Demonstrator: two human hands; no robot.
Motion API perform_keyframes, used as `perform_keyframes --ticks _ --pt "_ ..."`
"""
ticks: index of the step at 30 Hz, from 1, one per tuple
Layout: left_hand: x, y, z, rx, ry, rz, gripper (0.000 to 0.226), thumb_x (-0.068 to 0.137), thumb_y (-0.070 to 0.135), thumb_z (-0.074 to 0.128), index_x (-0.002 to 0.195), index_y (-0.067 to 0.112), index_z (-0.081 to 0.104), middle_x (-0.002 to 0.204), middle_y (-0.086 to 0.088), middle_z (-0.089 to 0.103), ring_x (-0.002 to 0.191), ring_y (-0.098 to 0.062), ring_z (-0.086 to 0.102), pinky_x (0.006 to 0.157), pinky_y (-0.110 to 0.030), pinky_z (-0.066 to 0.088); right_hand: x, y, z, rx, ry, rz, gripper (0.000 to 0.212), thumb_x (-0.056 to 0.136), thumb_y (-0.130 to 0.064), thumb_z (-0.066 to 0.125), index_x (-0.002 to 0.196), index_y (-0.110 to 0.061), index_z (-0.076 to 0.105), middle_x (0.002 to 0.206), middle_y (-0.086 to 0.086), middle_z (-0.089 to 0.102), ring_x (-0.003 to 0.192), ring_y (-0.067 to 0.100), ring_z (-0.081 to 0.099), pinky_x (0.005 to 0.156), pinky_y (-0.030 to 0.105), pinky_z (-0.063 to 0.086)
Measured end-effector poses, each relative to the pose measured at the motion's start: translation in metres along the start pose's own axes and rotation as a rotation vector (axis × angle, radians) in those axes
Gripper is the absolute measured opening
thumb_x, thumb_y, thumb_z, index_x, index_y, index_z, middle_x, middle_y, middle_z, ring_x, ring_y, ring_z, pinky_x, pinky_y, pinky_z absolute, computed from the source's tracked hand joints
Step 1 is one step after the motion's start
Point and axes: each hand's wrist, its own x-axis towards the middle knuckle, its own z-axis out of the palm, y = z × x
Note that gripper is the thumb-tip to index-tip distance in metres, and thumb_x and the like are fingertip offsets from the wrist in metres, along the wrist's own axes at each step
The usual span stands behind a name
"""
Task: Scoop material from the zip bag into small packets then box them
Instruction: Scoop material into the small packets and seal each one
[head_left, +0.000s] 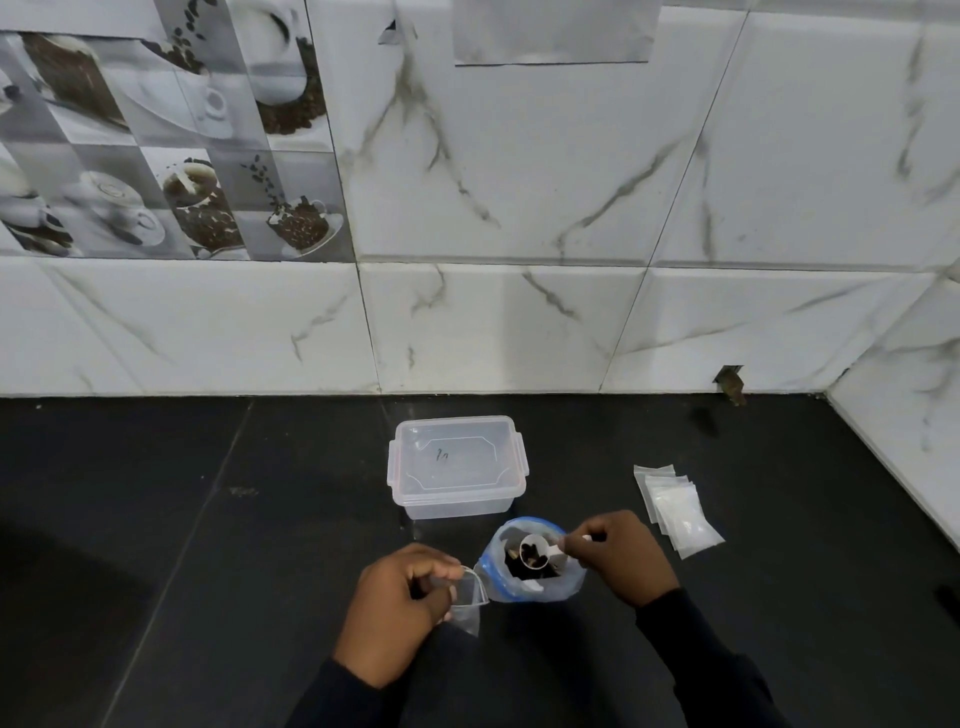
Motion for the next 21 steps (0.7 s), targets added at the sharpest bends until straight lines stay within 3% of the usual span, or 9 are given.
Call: perform_keyframes --ticks 5,9,13,18,21 --pt "0.004 0.012 -0.001 0.067 -0.061 0.026 0.032 0.077 -0.001 0.073 0.088 0.028 0.079 0.094 0.018 0.072 0.083 -0.005 0.069 0.076 -0.022 0.056 -0.020 -0.017 -0.023 0.319 -0.002 0.002 0.027 0.083 -0.015 0.076 0.059 -0.004 0.069 0.044 0.000 0.048 0.039 0.012 0.036 0.042 0.021 0.030" --pt "0.011 0.026 0.000 0.077 -0.108 0.031 0.028 0.078 0.006 0.074 0.091 0.030 0.078 0.096 0.016 0.071 0.084 -0.007 0.069 0.079 -0.028 0.058 -0.049 -0.062 -0.041 0.422 0.041 -0.164 0.020 0.084 -0.011 0.075 0.068 0.000 0.072 0.047 -0.004 0.055 0.039 0.006 0.041 0.043 0.016 0.034" --pt "0.016 0.042 0.000 0.032 -0.140 0.007 0.028 0.077 0.004 0.072 0.091 0.027 0.079 0.093 0.013 0.073 0.079 -0.010 0.069 0.076 -0.031 0.058 -0.076 -0.090 -0.034 0.206 0.173 -0.403 0.010 0.083 -0.020 0.077 0.073 -0.019 0.074 0.068 -0.008 0.071 0.059 0.005 0.064 0.056 0.010 0.044" --pt "0.021 0.051 -0.003 -0.008 -0.145 -0.042 0.016 0.069 0.016 0.072 0.080 0.026 0.078 0.074 -0.004 0.070 0.067 -0.024 0.064 0.070 -0.042 0.053 -0.085 -0.070 0.009 -0.147 0.392 -0.754 0.007 0.087 -0.023 0.071 0.080 -0.020 0.071 0.079 -0.014 0.056 0.065 -0.008 0.046 0.064 0.002 0.034" --pt "0.019 0.053 -0.004 -0.042 -0.170 -0.068 0.022 0.063 0.020 0.068 0.082 0.024 0.078 0.071 0.001 0.070 0.065 -0.016 0.063 0.068 -0.037 0.052 -0.087 -0.053 0.027 -0.303 0.486 -0.927 0.007 0.089 -0.019 0.071 0.086 -0.014 0.074 0.083 -0.005 0.063 0.068 0.004 0.056 0.061 0.015 0.048"
